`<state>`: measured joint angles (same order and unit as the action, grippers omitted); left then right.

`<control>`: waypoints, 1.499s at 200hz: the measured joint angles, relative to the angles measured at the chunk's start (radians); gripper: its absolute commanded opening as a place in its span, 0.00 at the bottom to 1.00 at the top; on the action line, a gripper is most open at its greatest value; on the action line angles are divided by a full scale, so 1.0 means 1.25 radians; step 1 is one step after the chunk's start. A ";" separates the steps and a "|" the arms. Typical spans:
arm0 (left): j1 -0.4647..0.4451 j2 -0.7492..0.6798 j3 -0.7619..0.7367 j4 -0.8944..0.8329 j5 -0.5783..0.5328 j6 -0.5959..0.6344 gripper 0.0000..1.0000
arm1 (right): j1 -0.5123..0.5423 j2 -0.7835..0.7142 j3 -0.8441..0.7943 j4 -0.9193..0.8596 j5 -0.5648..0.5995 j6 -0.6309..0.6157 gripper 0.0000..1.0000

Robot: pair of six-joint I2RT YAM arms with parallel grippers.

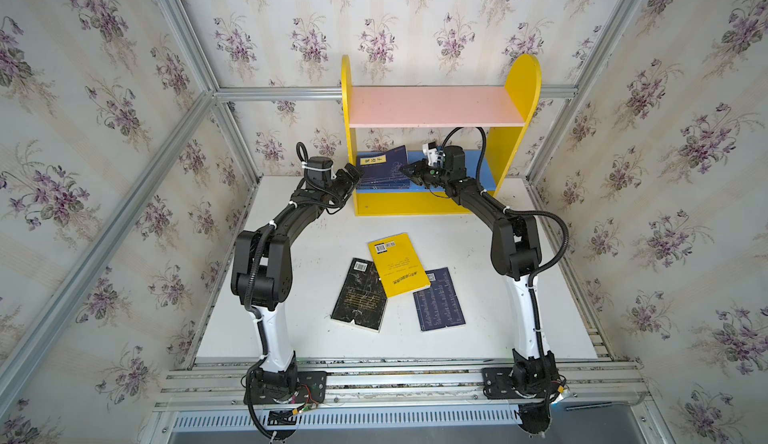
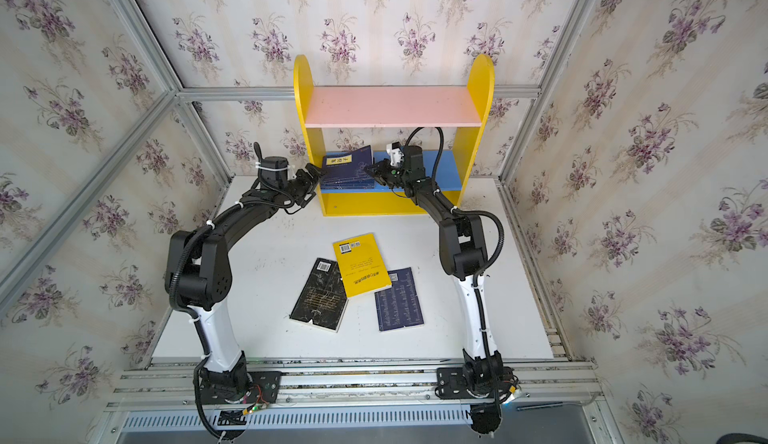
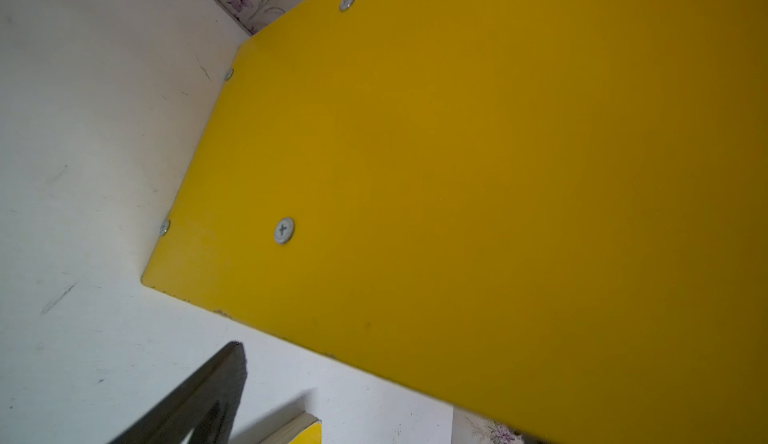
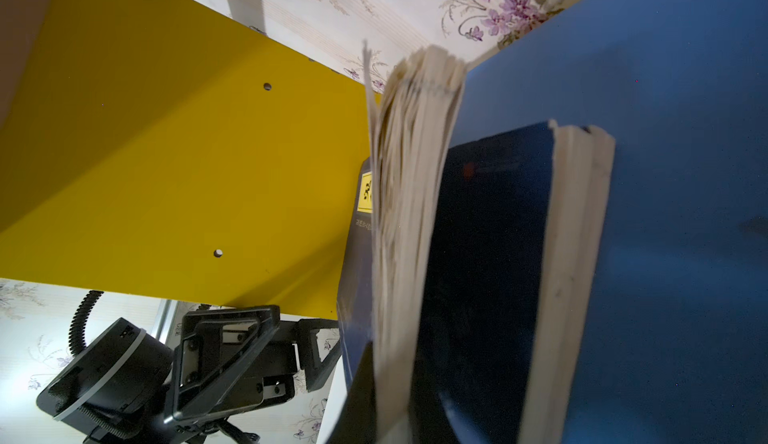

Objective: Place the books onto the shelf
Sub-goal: 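Push the book against the standing books on the shelf with the right gripper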

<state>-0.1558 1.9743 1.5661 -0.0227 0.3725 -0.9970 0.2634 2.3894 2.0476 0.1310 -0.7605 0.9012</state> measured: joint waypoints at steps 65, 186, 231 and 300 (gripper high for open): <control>-0.001 0.000 0.001 0.001 0.000 0.000 0.99 | -0.009 0.009 0.026 0.036 -0.036 0.044 0.05; -0.001 0.001 0.006 0.001 0.007 0.000 0.99 | -0.011 0.009 -0.006 0.064 -0.063 0.066 0.05; -0.001 0.005 0.005 0.001 0.006 0.000 0.99 | -0.010 0.009 -0.014 0.068 -0.060 0.069 0.05; -0.002 0.026 -0.015 0.002 -0.010 -0.015 0.99 | -0.009 0.010 -0.017 0.074 -0.058 0.069 0.05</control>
<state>-0.1589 2.0068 1.5475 -0.0208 0.3595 -1.0157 0.2516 2.4023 2.0266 0.2234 -0.8326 0.9874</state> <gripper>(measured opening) 0.992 0.121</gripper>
